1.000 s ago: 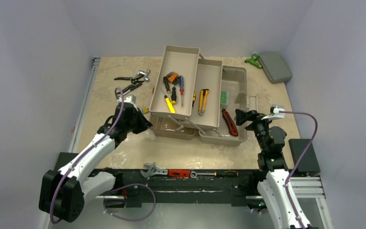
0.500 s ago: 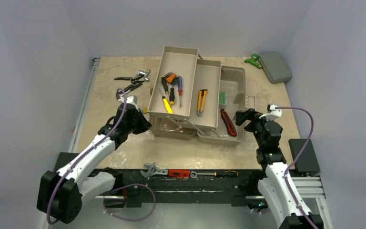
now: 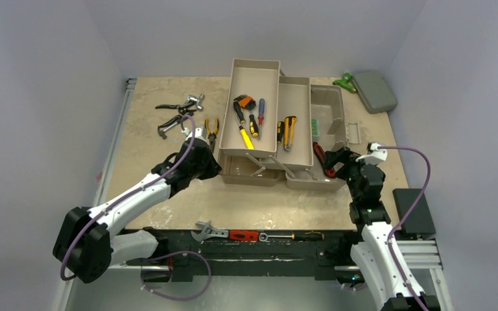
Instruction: Pack the tool kit
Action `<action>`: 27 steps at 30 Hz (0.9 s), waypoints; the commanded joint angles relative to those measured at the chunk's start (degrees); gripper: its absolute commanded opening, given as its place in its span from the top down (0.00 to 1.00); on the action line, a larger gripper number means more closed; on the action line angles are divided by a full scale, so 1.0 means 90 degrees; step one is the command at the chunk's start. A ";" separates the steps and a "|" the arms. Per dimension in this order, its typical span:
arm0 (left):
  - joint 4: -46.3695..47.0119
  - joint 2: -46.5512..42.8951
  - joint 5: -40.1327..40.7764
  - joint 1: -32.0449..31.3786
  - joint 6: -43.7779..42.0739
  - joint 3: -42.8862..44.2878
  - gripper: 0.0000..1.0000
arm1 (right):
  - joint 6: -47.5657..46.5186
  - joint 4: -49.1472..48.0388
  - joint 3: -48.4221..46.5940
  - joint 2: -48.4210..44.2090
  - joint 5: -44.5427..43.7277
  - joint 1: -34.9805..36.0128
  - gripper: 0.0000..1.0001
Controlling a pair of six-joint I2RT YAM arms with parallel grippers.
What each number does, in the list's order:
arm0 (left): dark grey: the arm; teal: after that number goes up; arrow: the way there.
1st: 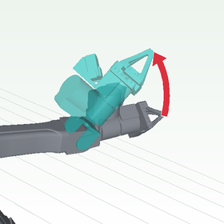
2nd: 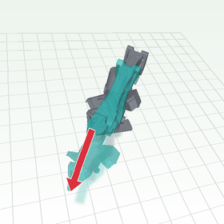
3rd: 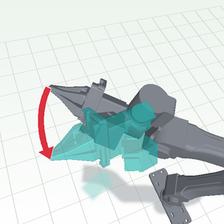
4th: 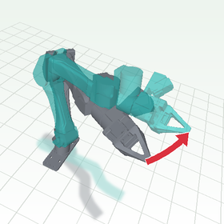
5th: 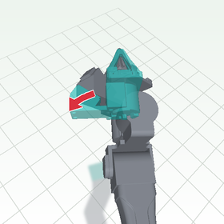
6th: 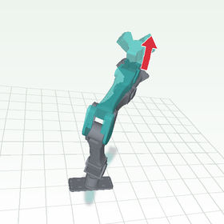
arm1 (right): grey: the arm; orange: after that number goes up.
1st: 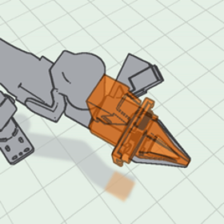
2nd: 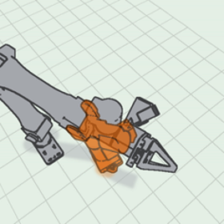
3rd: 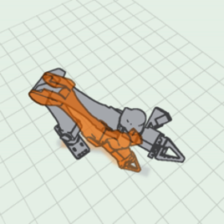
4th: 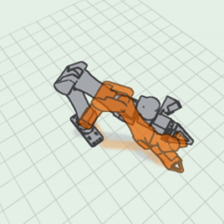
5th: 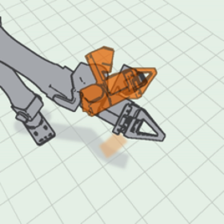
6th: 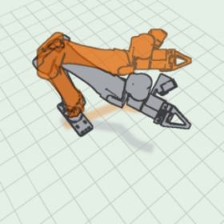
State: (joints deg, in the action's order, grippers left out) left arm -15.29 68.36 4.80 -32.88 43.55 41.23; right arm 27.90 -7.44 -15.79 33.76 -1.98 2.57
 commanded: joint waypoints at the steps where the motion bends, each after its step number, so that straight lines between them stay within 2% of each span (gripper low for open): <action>1: -0.0592 -0.0775 0.0616 -0.0018 0.0083 -0.0219 1.00 | 0.0180 0.0300 -0.0389 -0.0078 -0.0649 0.0012 0.09; 3: -0.0665 -0.0919 0.0769 -0.0018 0.0169 -0.0254 1.00 | 0.0284 0.0466 -0.0436 -0.0114 -0.0988 0.0009 0.09; 6: -0.0889 -0.1070 0.1100 0.0001 0.0234 -0.0219 1.00 | 0.0348 0.0784 -0.0820 -0.0055 -0.0908 0.0008 0.12; 8: -0.0990 -0.1099 0.1167 0.0020 0.0209 -0.0185 1.00 | 0.0271 0.1188 -0.1249 0.0163 -0.0399 0.0008 0.13; 12: -0.1045 -0.1109 0.1168 0.0040 0.0042 -0.0155 1.00 | -0.0135 0.2975 -0.2203 0.0892 0.0189 0.0008 0.12; 14: -0.1025 -0.1103 0.1143 0.0031 -0.0091 -0.0159 1.00 | -0.0222 0.3389 -0.2178 0.0890 0.0393 0.0014 0.16; 17: -0.1066 -0.1096 0.1146 0.0034 -0.0245 -0.0118 1.00 | 0.0020 0.3272 -0.1887 0.0674 0.0924 0.0008 0.24; 25: -0.1241 -0.1318 0.1301 0.0020 -0.0642 0.0041 1.00 | 0.0735 0.3772 -0.1760 0.0556 -0.0948 0.0015 0.25; 27: -0.1278 -0.1361 0.1350 0.0015 -0.0683 0.0064 1.00 | 0.0671 0.3650 -0.1710 0.0653 -0.0910 0.0010 0.28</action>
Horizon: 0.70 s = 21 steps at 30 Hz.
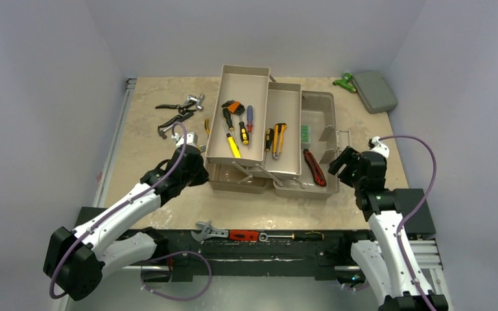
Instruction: Pack the tool kit
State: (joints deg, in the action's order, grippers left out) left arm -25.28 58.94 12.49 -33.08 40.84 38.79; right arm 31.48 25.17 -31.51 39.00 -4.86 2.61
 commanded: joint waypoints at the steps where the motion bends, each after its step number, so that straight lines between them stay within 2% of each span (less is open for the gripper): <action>1: -0.0175 -0.0324 0.0489 0.0035 -0.0411 0.0352 1.00 | 0.0253 0.0004 0.0043 0.0172 -0.0372 0.0003 0.31; 6: -0.0303 -0.0354 0.0502 0.0025 -0.0543 0.0581 1.00 | 0.0205 -0.0118 0.0135 0.0642 0.0169 0.0008 0.46; 10: -0.0407 -0.0393 0.0607 -0.0013 -0.0683 0.0816 1.00 | 0.0148 -0.0361 0.0292 0.0600 0.0501 0.0003 0.68; 12: -0.0453 -0.0396 0.0687 -0.0047 -0.0745 0.0977 1.00 | 0.0097 -0.0384 0.0281 0.0628 0.0589 0.0003 0.85; 15: -0.0526 -0.0386 0.0812 -0.0165 -0.0836 0.1159 1.00 | 0.0029 -0.0366 0.0191 0.0716 0.0775 0.0005 1.00; 21: -0.0757 -0.0467 0.1681 -0.0543 -0.1243 0.1629 1.00 | -0.0027 -0.0440 0.0141 0.0850 0.1028 0.0008 1.00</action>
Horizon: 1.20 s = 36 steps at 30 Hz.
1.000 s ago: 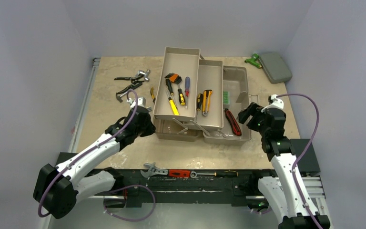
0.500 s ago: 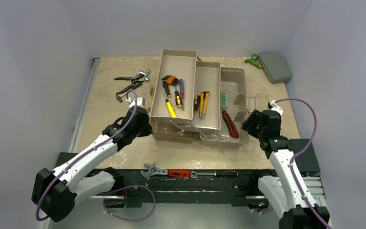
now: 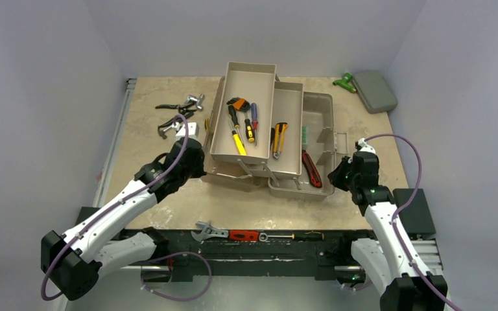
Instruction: Pack the tool kit
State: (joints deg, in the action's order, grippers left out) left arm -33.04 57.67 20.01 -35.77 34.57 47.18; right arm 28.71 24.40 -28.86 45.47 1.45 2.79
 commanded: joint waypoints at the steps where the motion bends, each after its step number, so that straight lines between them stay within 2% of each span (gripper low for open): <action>1: 0.0013 -0.0328 0.1024 -0.0294 -0.0626 0.0804 1.00 | 0.0278 -0.0371 -0.0144 0.0125 0.0361 -0.0016 1.00; 7: -0.0167 -0.0217 0.1706 -0.0807 -0.0834 0.1283 1.00 | 0.0246 -0.0356 -0.0201 0.0119 0.0551 0.0001 1.00; 13: -0.0662 0.0340 0.3357 -0.1574 -0.1009 0.1982 1.00 | 0.0190 -0.0073 -0.0437 0.0189 0.0279 0.0170 1.00; 23: -0.0894 0.1371 0.5641 -0.3001 -0.1744 0.2888 1.00 | 0.0530 -0.0068 -0.0869 0.0778 -0.0433 0.1344 1.00; 29: -0.1865 0.2222 0.6573 -0.3561 -0.1403 0.3709 1.00 | 0.0782 -0.0322 -0.0912 0.1093 -0.0556 0.1834 1.00; 36: -0.2276 0.3116 0.6813 -0.4300 -0.1160 0.4317 1.00 | 0.0918 -0.0504 -0.1030 0.1305 -0.0492 0.2162 1.00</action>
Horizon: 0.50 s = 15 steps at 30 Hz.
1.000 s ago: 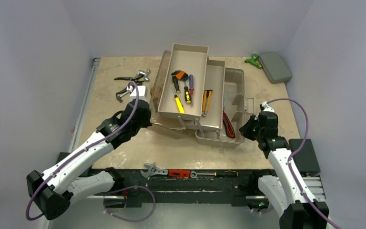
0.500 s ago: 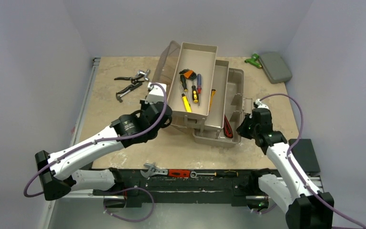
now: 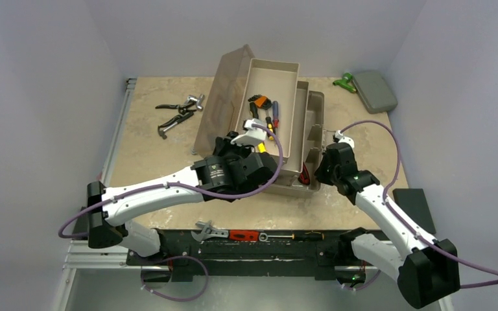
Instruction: Pack the tool kit
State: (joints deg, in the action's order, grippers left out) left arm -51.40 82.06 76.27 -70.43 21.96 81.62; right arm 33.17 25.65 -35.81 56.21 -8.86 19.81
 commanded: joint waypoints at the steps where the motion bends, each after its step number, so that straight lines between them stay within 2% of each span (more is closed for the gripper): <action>1: -0.0487 0.0588 0.0671 -0.0572 0.0418 0.0615 1.00 | 0.0439 -0.0627 -0.0256 0.0049 0.0613 0.0277 1.00; 4: -0.2292 0.1335 0.1018 -0.0866 0.1845 0.1391 1.00 | 0.0465 -0.0526 -0.0240 -0.0265 0.0357 0.0276 0.94; 7: -0.5359 0.2347 0.1029 -0.1000 0.4543 0.2740 1.00 | 0.0475 -0.0419 -0.0253 -0.0540 0.0232 0.0272 0.79; 9: -0.5688 0.2757 0.1076 -0.1074 0.4545 0.3018 1.00 | 0.0471 -0.0338 -0.0295 -0.0669 0.0346 0.0278 0.65; 15: -0.5695 0.3000 0.0720 -0.1187 0.4900 0.3053 1.00 | 0.0417 0.0094 -0.0454 -0.0978 0.0181 0.0267 0.50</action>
State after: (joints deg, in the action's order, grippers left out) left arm -88.14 107.87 89.32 -80.38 54.68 108.20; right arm 36.12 25.74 -36.47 49.63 -7.40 21.82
